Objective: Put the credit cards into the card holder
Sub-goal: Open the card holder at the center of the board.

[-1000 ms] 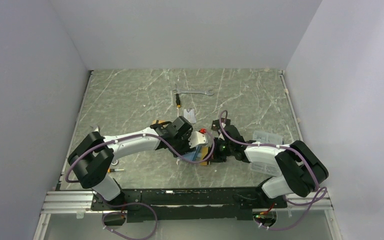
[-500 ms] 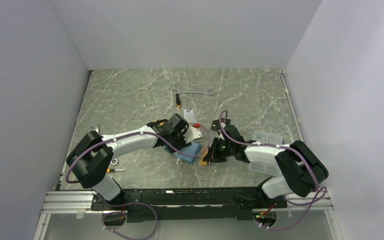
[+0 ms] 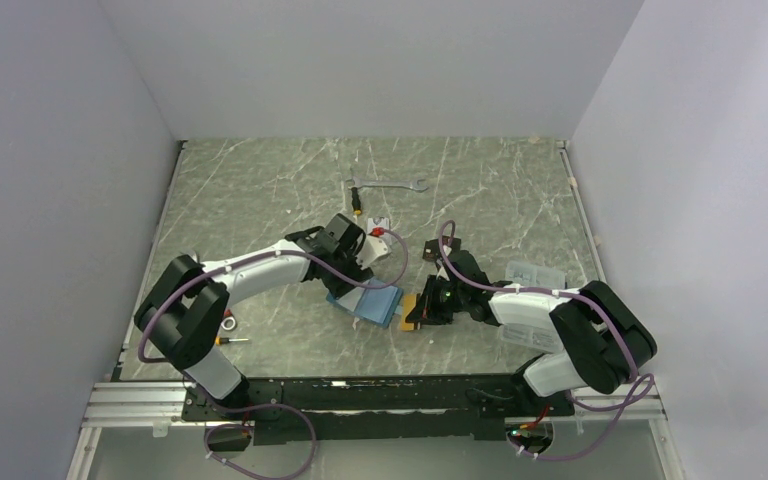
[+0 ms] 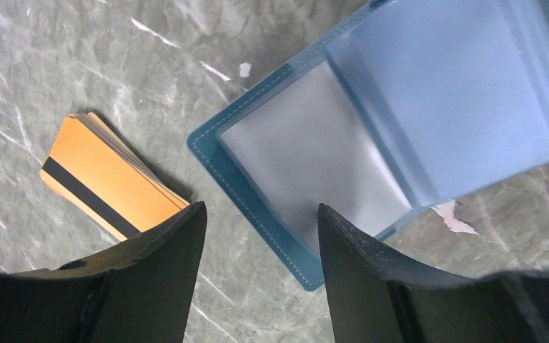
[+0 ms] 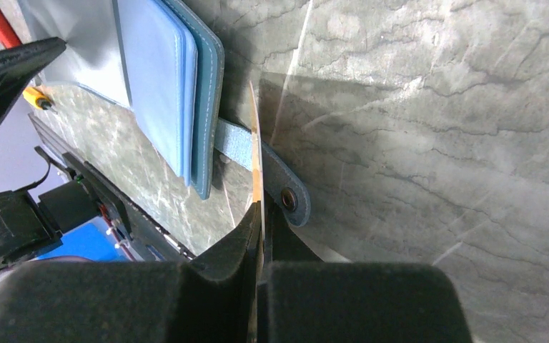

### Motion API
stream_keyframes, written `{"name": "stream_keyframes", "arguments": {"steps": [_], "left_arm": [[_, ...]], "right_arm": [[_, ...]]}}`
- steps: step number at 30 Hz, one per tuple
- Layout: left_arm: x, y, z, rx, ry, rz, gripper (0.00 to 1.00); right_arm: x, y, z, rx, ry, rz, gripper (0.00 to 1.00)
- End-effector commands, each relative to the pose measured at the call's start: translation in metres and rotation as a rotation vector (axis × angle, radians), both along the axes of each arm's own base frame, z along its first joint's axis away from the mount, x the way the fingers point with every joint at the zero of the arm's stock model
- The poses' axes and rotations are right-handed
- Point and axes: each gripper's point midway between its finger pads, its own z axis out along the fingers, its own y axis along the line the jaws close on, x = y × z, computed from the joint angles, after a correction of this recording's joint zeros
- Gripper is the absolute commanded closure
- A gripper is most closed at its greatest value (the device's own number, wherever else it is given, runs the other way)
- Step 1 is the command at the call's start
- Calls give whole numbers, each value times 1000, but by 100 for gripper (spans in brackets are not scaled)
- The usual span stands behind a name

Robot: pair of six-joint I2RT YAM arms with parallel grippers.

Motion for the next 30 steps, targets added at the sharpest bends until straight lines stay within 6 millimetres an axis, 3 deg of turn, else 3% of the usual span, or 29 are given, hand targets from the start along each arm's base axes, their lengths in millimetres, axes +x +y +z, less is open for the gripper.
{"name": "stream_keyframes", "arguments": {"steps": [1,7,19,24,30], "left_arm": [[8,0,4,-16,14,42,35],[14,6,-5,24,-21,21,36],[5,21,-28,120,-23,-31,42],[-2,6,-10,55,18,-64,43],[-6,-26,35,-102,48,-100,44]], "right_arm": [[-39,-55,-57,-286,134,-28,100],[-38,-54,-56,-282,131,-29,100],[-40,-54,-56,-279,133,-28,100],[-38,-53,-54,-279,127,-29,100],[-37,-52,-54,-272,128,-35,100]]}}
